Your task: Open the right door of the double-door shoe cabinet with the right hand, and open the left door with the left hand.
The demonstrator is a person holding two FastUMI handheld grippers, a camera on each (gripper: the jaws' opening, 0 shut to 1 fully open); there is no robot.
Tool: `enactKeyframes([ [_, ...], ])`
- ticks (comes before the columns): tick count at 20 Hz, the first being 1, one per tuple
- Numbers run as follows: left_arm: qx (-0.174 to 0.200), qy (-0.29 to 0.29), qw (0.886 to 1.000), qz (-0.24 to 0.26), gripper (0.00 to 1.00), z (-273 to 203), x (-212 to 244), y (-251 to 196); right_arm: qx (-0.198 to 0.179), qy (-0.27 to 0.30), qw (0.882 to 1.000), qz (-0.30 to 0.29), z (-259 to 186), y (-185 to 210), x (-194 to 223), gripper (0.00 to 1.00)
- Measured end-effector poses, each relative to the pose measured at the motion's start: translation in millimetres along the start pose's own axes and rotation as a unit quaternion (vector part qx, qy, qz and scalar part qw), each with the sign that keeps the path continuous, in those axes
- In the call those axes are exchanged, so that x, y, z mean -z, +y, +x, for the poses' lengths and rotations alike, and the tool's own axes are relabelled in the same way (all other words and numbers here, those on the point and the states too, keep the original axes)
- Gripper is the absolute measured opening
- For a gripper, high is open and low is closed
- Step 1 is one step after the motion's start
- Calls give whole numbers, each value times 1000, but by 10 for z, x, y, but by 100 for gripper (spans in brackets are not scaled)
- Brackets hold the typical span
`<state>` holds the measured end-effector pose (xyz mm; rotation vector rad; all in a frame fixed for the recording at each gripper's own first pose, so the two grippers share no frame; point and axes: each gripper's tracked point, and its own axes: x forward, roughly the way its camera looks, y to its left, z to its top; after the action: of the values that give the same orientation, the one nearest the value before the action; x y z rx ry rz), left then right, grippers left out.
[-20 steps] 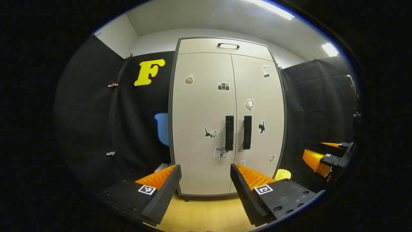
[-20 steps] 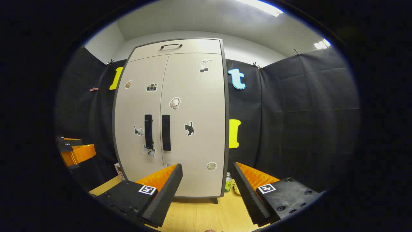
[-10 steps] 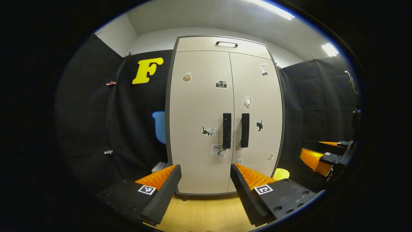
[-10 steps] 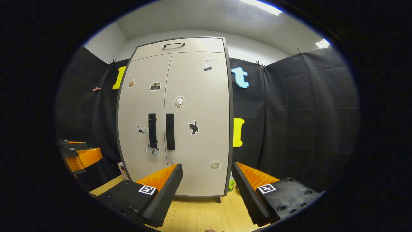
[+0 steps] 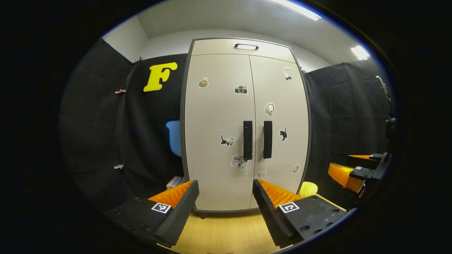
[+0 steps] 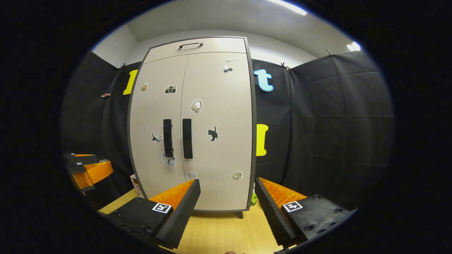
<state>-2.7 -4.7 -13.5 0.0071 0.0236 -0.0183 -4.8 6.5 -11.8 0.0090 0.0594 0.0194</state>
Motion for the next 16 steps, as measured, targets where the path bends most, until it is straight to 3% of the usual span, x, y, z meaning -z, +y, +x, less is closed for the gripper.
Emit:
enactKeyframes([
  [10, -15, 14, 1000, -16, 95, -53, 122, 163, -1, 9, 1000, 1, 121, 148, 14, 98],
  [16, -25, 11, 999, -16, 95, -58, 138, 264, -23, 32, 999, -2, 423, 365, 47, 98],
])
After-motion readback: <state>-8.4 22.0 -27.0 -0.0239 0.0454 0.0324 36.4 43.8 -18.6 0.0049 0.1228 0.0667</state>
